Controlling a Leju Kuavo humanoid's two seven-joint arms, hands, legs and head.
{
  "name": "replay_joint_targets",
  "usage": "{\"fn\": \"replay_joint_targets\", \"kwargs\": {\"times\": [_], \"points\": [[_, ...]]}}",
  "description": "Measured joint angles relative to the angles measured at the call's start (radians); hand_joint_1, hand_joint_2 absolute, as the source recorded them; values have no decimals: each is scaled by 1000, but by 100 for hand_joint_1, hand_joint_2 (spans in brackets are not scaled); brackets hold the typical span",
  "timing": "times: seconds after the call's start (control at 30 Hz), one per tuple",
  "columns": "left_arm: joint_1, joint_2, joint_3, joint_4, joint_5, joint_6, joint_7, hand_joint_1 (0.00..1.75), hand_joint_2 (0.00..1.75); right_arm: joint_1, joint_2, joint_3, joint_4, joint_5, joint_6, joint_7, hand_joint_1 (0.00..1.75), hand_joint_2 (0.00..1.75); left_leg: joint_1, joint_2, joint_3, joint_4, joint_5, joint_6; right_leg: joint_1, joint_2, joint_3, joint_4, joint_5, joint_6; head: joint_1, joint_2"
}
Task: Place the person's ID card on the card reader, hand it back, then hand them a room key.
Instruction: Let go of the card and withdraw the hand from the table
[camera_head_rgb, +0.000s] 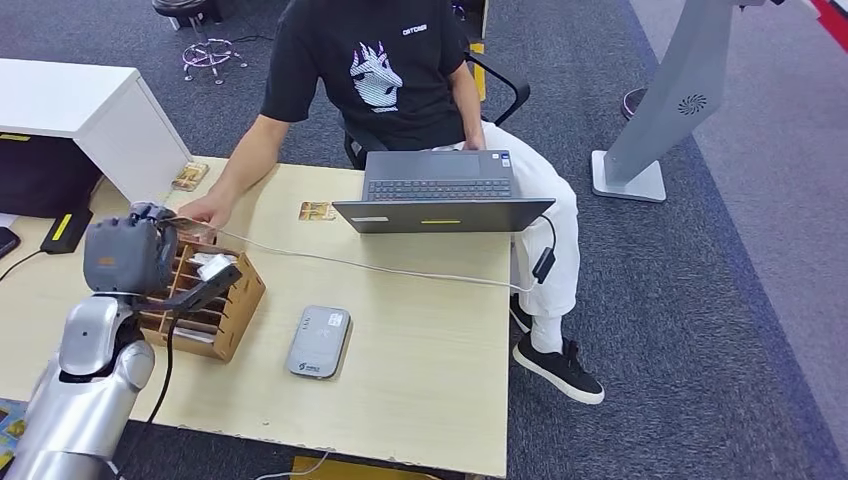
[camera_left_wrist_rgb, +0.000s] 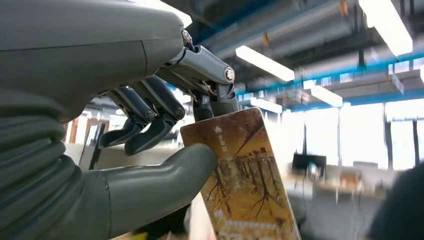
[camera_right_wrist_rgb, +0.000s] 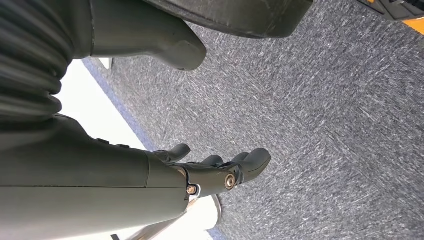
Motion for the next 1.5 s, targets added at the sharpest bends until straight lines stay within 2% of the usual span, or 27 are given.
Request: {"fn": "replay_joint_targets", "kwargs": {"times": [0.2, 0.4, 0.6, 1.0, 1.1, 1.2, 1.33, 1.5], "points": [[7, 10, 29, -314, -4, 65, -5, 175, 175, 7, 6, 0, 0, -10, -24, 9, 0, 175, 0, 0, 0, 0, 0, 0, 0, 0, 0, 0, 0, 0, 0, 0], [8, 17, 44, -484, 7, 89, -22, 175, 175, 9, 10, 0, 0, -10, -32, 16, 0, 175, 0, 0, 0, 0, 0, 0, 0, 0, 0, 0, 0, 0, 0, 0], [8, 18, 47, -543, 8, 89, -22, 175, 175, 9, 10, 0, 0, -10, -32, 16, 0, 175, 0, 0, 0, 0, 1, 0, 0, 0, 0, 0, 1, 0, 0, 0], [-7, 30, 48, -571, 23, 75, -26, 175, 175, 9, 11, 0, 0, -11, -30, 14, 0, 175, 0, 0, 0, 0, 1, 0, 0, 0, 0, 0, 1, 0, 0, 0], [-25, 36, 48, -552, 23, 35, -10, 175, 175, 9, 11, 0, 0, -11, -27, 12, 0, 175, 0, 0, 0, 0, 1, 0, 0, 0, 0, 0, 1, 0, 0, 0], [-58, 46, 51, -478, -13, -24, 27, 175, 175, 9, 10, 0, 0, -10, -19, 9, 0, 175, 0, 0, 0, 0, 1, 0, 0, 0, 0, 0, 1, -1, 0, 0], [-175, 75, 51, -242, -131, -115, 97, 175, 175, 6, 8, 0, 1, 0, -1, 3, 0, 175, 0, 0, 0, 0, 3, 0, 0, 0, -1, 1, 2, -1, 0, 0], [-298, 88, 50, 63, -198, -77, 141, 175, 175, 1, 6, 0, 1, 7, 9, 2, 0, 175, 0, 1, 1, 0, 4, -1, 0, 2, -1, 2, 4, -1, 0, 0]]}}
